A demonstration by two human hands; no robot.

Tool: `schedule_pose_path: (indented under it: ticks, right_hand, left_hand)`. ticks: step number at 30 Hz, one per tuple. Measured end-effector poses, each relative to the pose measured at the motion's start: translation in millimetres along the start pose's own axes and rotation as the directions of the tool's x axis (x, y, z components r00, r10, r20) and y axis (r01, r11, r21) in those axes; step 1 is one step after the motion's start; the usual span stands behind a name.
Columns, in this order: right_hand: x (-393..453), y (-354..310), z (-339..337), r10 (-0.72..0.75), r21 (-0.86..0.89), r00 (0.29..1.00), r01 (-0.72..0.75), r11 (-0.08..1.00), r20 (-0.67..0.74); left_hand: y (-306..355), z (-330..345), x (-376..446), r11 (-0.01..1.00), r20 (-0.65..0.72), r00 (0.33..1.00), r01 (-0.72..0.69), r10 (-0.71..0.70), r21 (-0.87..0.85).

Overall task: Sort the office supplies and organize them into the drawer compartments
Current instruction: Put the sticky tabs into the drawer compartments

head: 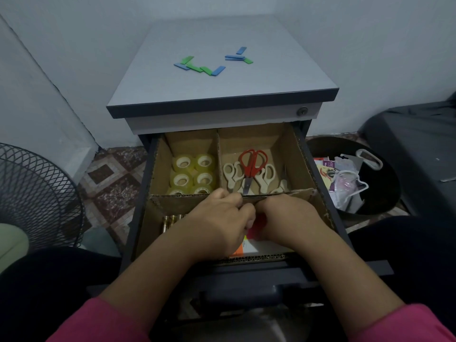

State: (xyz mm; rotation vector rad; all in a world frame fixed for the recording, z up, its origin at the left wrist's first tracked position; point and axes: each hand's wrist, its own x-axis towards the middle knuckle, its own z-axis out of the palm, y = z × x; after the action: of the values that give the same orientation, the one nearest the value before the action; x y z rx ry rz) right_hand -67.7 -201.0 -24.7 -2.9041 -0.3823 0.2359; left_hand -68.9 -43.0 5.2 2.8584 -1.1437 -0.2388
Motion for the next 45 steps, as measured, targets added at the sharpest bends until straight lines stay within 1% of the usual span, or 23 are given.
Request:
schedule_pose_path:
  ticks: [7, 9, 11, 13, 15, 17, 20, 22, 26, 29, 31, 39, 45]
  right_hand:
    - [-0.3, 0.4, 1.7, -0.003, -0.005, 1.000, 0.003, 1.000, -0.023]
    - [-0.8, 1.1, 2.0, -0.005, 0.002, 1.000, 0.005, 1.000, -0.026]
    - [-0.6, 1.4, 2.2, -0.005, 0.012, 1.000, 0.005, 1.000, -0.021]
    - [0.3, 1.1, 2.7, -0.013, 0.016, 1.000, 0.013, 1.000, -0.009]
    - [0.9, 0.2, 4.8, -0.019, 0.015, 1.000, 0.019, 1.000, 0.000]
    - [1.8, -0.7, 7.7, -0.023, -0.007, 1.000, 0.023, 1.000, 0.004]
    - [2.4, -0.8, 9.8, -0.018, -0.032, 1.000, 0.019, 0.999, 0.018]
    - [2.0, -0.8, 8.5, -0.022, -0.037, 0.999, 0.023, 0.999, 0.028]
    - [0.4, -4.0, 4.2, -0.060, -0.019, 0.997, 0.061, 0.998, 0.046]
    - [-1.8, -8.9, 1.4, -0.097, 0.032, 0.990, 0.094, 0.995, 0.098]
    - [-3.3, -11.4, 0.4, -0.108, 0.032, 0.988, 0.105, 0.994, 0.106]
    - [-4.7, -14.7, -2.7, -0.118, 0.039, 0.986, 0.114, 0.993, 0.116]
    - [-4.6, -19.3, -3.9, -0.140, -0.024, 0.979, 0.145, 0.989, 0.146]
  left_hand:
    - [0.6, 1.0, 1.8, 1.000, 0.040, 0.999, 0.013, -0.013, 0.007]
    - [-2.5, 1.3, 2.7, 0.996, 0.062, 0.998, 0.037, -0.032, -0.083]
    - [-8.4, -3.1, 2.5, 0.969, 0.070, 0.996, 0.071, -0.055, -0.236]
    - [-14.3, -8.1, 1.1, 0.927, 0.035, 0.997, 0.076, -0.068, -0.367]
    - [-17.6, -9.3, -0.9, 0.902, -0.010, 0.997, 0.062, -0.073, -0.427]
    - [-18.5, -7.5, -1.6, 0.908, -0.019, 0.997, 0.054, -0.069, -0.416]
    - [-19.4, -3.7, 0.5, 0.938, -0.004, 0.998, 0.064, -0.070, -0.340]
    - [-21.1, -4.0, 1.6, 0.941, -0.019, 0.997, 0.069, -0.080, -0.331]
    - [-23.9, -3.3, -0.2, 0.924, -0.164, 0.981, 0.032, -0.102, -0.380]
    - [-24.6, -2.2, -1.5, 0.924, -0.276, 0.955, -0.002, -0.112, -0.382]
    - [-25.7, -0.9, -1.5, 0.923, -0.316, 0.942, -0.017, -0.114, -0.385]
    - [-29.2, 4.5, 0.8, 0.928, -0.349, 0.930, -0.025, -0.115, -0.371]
    - [-29.1, 4.8, 1.0, 0.925, -0.351, 0.929, -0.027, -0.116, -0.379]
